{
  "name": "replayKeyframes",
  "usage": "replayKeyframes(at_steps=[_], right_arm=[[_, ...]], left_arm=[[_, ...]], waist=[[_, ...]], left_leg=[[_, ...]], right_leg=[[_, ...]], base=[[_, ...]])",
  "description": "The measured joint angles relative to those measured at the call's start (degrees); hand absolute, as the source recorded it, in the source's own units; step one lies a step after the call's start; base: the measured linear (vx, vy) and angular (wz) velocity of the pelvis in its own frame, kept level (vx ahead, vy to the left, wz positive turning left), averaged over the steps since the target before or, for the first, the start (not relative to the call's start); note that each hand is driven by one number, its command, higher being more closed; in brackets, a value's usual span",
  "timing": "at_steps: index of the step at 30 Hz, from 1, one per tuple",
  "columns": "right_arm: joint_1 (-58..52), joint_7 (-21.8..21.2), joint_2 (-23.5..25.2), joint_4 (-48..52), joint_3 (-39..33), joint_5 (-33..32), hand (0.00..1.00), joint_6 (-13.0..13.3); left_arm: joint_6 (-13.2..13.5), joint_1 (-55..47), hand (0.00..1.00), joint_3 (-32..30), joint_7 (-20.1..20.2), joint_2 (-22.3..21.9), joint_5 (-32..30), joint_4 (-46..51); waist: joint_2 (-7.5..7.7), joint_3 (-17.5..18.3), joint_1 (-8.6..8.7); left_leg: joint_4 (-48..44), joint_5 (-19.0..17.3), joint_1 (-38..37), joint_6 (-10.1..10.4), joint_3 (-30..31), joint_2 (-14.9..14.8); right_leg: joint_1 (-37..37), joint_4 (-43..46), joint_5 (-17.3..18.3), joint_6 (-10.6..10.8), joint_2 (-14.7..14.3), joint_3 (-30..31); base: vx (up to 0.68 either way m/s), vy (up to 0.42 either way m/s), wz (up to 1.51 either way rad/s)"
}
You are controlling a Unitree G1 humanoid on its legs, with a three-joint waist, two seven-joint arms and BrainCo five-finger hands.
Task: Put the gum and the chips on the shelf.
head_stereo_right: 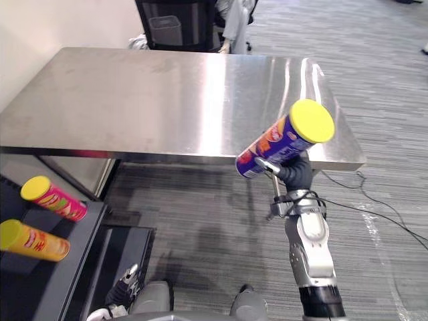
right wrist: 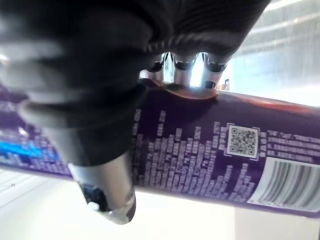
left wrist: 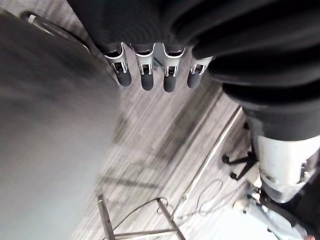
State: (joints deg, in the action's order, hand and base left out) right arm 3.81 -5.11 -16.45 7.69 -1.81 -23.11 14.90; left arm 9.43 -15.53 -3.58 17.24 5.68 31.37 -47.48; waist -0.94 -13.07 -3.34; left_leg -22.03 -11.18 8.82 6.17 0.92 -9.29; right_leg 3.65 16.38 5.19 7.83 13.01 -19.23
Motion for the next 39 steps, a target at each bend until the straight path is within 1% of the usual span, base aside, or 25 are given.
replayKeyframes(at_steps=[1, 2, 3, 4, 5, 6, 7, 8, 9, 11, 12, 13, 14, 16, 18, 19, 21, 22, 23, 25, 26, 29, 32, 34, 39], right_arm=[[0.8, -0.5, -0.5, -1.1, 0.3, 0.0, 1.0, 0.0], [1.5, -0.6, -0.7, -2.6, 0.3, 0.0, 1.0, 0.0], [1.7, -0.2, -0.7, -3.5, -0.2, 0.0, 1.0, 0.0], [1.6, -0.2, -0.7, -4.0, -0.7, 0.0, 1.0, 0.1], [1.2, -0.3, -0.8, -4.2, -2.4, 0.1, 1.0, 0.1], [0.8, -0.1, -0.8, -4.1, -4.5, 0.1, 1.0, 0.3], [0.5, 0.4, -0.8, -4.0, -5.2, 0.1, 1.0, 0.4], [-0.4, 1.1, -0.9, -3.6, -6.8, 0.1, 1.0, 0.6], [-1.9, 1.7, -1.3, -2.4, -8.1, 0.2, 1.0, 0.9], [-3.7, 3.0, -2.8, -0.8, -10.1, 0.2, 1.0, 2.0], [-3.7, 3.4, -3.3, -0.8, -10.6, 0.0, 1.0, 2.1], [-3.6, 3.9, -3.8, -1.0, -11.6, 0.0, 1.0, 2.1], [-3.6, 4.2, -3.8, -1.6, -11.0, 0.1, 1.0, 2.0], [-3.6, 3.9, -3.2, -1.5, -9.4, 0.4, 1.0, 2.0], [-3.3, 4.1, -2.7, -1.4, -8.9, 0.6, 1.0, 2.0], [-3.0, 4.7, -2.7, -1.4, -8.9, 0.6, 1.0, 2.0], [-2.3, 6.1, -2.7, -1.4, -9.0, 0.7, 1.0, 2.0], [-1.9, 6.9, -2.7, -1.5, -9.0, 0.7, 1.0, 2.0], [-1.5, 7.8, -2.6, -1.9, -9.0, 0.9, 1.0, 1.9], [-1.3, 8.2, -2.6, -1.9, -8.9, 2.3, 1.0, 1.8], [-1.1, 8.3, -2.6, -1.8, -8.8, 2.9, 1.0, 1.8], [-1.1, 8.3, -2.5, -1.8, -8.7, 2.9, 1.0, 1.7], [-1.0, 8.2, -2.5, -1.8, -8.6, 3.0, 1.0, 1.6], [-0.6, 7.8, -2.5, -1.8, -8.3, 3.0, 1.0, 1.6], [1.6, 7.0, -2.5, -1.8, -6.7, 4.2, 1.0, 1.6]], left_arm=[[0.0, -0.8, 0.0, -0.5, 0.0, -0.7, 0.0, 0.0], [0.0, -1.6, 0.0, -0.6, 0.0, -0.7, 0.1, 0.0], [0.0, -1.9, 0.0, -0.5, 0.5, -0.5, 1.3, 0.4], [-0.1, -1.9, 0.0, -0.5, 0.8, -0.4, 1.7, 0.5], [-0.2, -2.1, 0.0, -0.9, 1.1, -0.2, 1.8, -0.1], [-0.3, -2.6, 0.0, -1.3, 1.2, -0.4, 1.8, -0.7], [-0.3, -3.0, 0.0, -1.3, 1.2, -0.3, 1.6, -0.8], [-0.8, -3.3, 0.0, -1.3, 1.2, 0.1, 1.5, -1.9], [-1.4, -3.6, 0.0, -1.4, 1.2, 0.7, 1.2, -3.3], [-2.1, -4.8, 0.0, -1.4, 1.3, 1.0, 1.1, -4.1], [-2.2, -5.3, 0.0, -1.4, 1.3, 0.9, 1.0, -4.2], [-2.2, -5.5, 0.0, -1.2, 1.7, 0.6, 1.0, -4.7], [-2.0, -6.2, 0.0, -1.1, 2.2, 0.7, 1.0, -4.6], [-1.5, -7.4, 0.0, -0.7, 3.2, 1.0, 1.0, -4.6], [-0.8, -8.0, 0.0, -0.1, 3.4, 0.9, 1.1, -4.6], [-0.5, -8.1, 0.0, 0.2, 3.3, 0.7, 1.1, -4.7], [0.1, -8.3, 0.0, 1.3, 3.2, 0.7, 1.0, -4.7], [0.1, -8.4, 0.0, 1.6, 3.0, 0.7, 1.0, -4.8], [0.5, -8.4, 0.0, 2.0, 2.6, 0.9, 1.0, -4.7], [0.6, -8.5, 0.0, 2.2, 2.2, 0.8, 1.1, -4.7], [0.6, -8.5, 0.0, 2.3, 2.0, 1.0, 1.2, -4.6], [0.7, -8.5, 0.0, 2.7, 1.8, 1.5, 2.2, -4.6], [1.7, -8.5, 0.0, 2.6, 2.0, 1.5, 2.4, -4.4], [1.8, -8.3, 0.0, 2.7, 2.5, 1.4, 4.1, -4.0], [2.2, -7.5, 0.0, 2.4, 3.8, 1.2, 6.7, -3.9]], waist=[[-0.69, -0.4, -0.48], [-0.57, -0.5, -0.76], [-0.37, -0.8, -0.73], [0.14, -0.8, -0.42], [1.42, -1.1, 0.51], [1.03, -1.3, 0.55], [1.05, -1.3, 0.59], [1.18, -1.3, 1.24], [1.16, -1.2, 1.71], [0.53, -0.4, 2.41], [0.07, 0.0, 2.62], [-0.9, 0.6, 3.03], [0.02, 0.8, 2.92], [0.51, 1.5, 2.64], [0.88, 1.8, 1.58], [0.99, 1.8, 1.55], [1.12, 1.8, 1.58], [1.15, 1.8, 1.62], [2.21, 1.7, 1.46], [2.48, 1.8, 1.04], [2.48, 1.8, 0.97], [3.45, 2.3, 0.53], [3.64, 2.3, -0.11], [3.32, 1.9, -0.31], [3.01, 1.2, -0.95]], left_leg=[[-0.3, 1.2, 0.5, -1.7, -0.4, -0.5], [-1.7, 4.0, 2.5, -5.4, -2.8, -0.6], [-1.5, 8.7, 4.8, -8.7, -5.7, -0.4], [1.2, 11.8, 4.9, -8.9, -6.9, 0.2], [3.5, 13.7, 3.9, -9.4, -11.5, 0.4], [-5.5, 8.2, 4.1, -11.1, -18.6, -1.6], [-9.2, 6.2, 3.4, -12.0, -21.3, -2.2], [-13.6, 3.8, 0.6, -11.6, -25.7, -3.0], [-15.7, 3.2, -2.4, -11.2, -29.3, -4.0], [-15.9, 3.6, -5.7, -11.1, -31.5, -5.5], [-15.0, 4.7, -6.5, -11.2, -32.0, -6.0], [-10.7, 4.3, -6.9, -9.8, -32.4, -5.0], [-7.5, 4.4, -6.4, -10.0, -34.9, -3.7], [-2.4, 4.4, -6.1, -9.9, -35.1, -1.8], [2.6, 4.4, -6.1, -9.9, -35.1, -0.3], [5.8, 4.6, -5.9, -9.5, -35.1, 0.6], [10.0, 4.6, -5.9, -7.6, -36.3, 1.7], [11.5, 4.4, -5.9, -6.8, -36.6, 2.2], [12.9, 4.5, -5.9, -6.5, -36.1, 3.9], [12.8, 4.3, -5.9, -6.7, -35.7, 4.6], [12.6, 3.5, -5.5, -7.3, -34.9, 4.7], [11.2, 2.2, -3.8, -8.0, -34.7, 4.6], [8.2, 0.7, -1.6, -8.6, -34.7, 4.4], [6.1, -0.1, -0.3, -8.8, -34.6, 3.7], [3.6, -1.0, 1.9, -8.5, -34.9, 1.8]], right_leg=[[-0.1, 0.7, 0.8, -1.2, -0.3, -1.0], [-0.1, 1.4, 2.1, -2.0, 0.0, -2.9], [0.0, 1.9, 3.3, -3.3, 0.2, -4.4], [0.1, 1.7, 3.8, -4.3, 0.8, -5.3], [-0.2, 2.0, 3.8, -5.1, 3.5, -10.0], [-0.5, 3.6, 4.5, -5.3, 5.1, -13.9], [-0.9, 4.3, 4.8, -5.4, 6.1, -15.7], [-1.9, 5.1, 5.1, -5.7, 8.1, -19.3], [-2.5, 5.9, 5.3, -5.6, 10.4, -22.9], [-2.0, 7.7, 5.5, -5.3, 13.3, -28.4], [-1.7, 8.3, 5.5, -5.3, 13.9, -30.0], [-1.1, 9.7, 5.7, -4.7, 15.5, -32.9], [-0.9, 9.1, 5.1, -4.3, 16.4, -34.2], [-1.4, 7.3, 3.3, -4.4, 16.2, -35.9], [-2.5, 6.3, 2.0, -4.1, 16.5, -39.6], [-3.1, 6.5, 1.1, -3.7, 16.7, -42.2], [-3.5, 7.3, 0.6, -4.0, 17.5, -44.9], [-3.5, 8.3, 0.4, -4.1, 18.1, -45.6], [-3.6, 10.3, -0.1, -4.0, 20.2, -46.3], [-3.8, 11.2, -2.0, -4.8, 21.0, -46.2], [-3.8, 11.4, -4.3, -5.5, 21.4, -45.9], [-2.1, 11.2, -6.9, -5.6, 21.5, -43.8], [-1.1, 10.3, -7.0, -5.6, 21.2, -42.6], [-0.5, 10.3, -7.0, -5.6, 21.0, -41.6], [1.2, 10.6, -7.0, -5.5, 19.8, -40.2]], base=[[-0.08, -0.12, 0.62], [-0.14, -0.171, 1.14], [-0.16, -0.164, 1.39], [-0.2, -0.161, 1.77], [-0.21, -0.147, 1.81], [-0.2, -0.137, 1.72], [-0.17, -0.13, 1.57], [-0.14, -0.088, 1.63], [-0.14, -0.057, 1.68], [-0.18, 0.025, 1.6], [-0.22, 0.11, 1.81], [-0.22, 0.131, 1.62], [-0.22, 0.134, 1.57], [-0.19, 0.123, 1.27], [-0.12, 0.122, 1.06], [-0.07, 0.123, 0.97], [-0.07, 0.14, 0.83], [-0.09, 0.186, 0.65], [-0.1, 0.188, 0.55], [-0.09, 0.178, 0.3], [-0.08, 0.188, 0.2], [-0.04, 0.137, 0.06], [-0.01, 0.088, -0.02], [0.0, 0.037, -0.02], [0.0, -0.001, -0.05]])
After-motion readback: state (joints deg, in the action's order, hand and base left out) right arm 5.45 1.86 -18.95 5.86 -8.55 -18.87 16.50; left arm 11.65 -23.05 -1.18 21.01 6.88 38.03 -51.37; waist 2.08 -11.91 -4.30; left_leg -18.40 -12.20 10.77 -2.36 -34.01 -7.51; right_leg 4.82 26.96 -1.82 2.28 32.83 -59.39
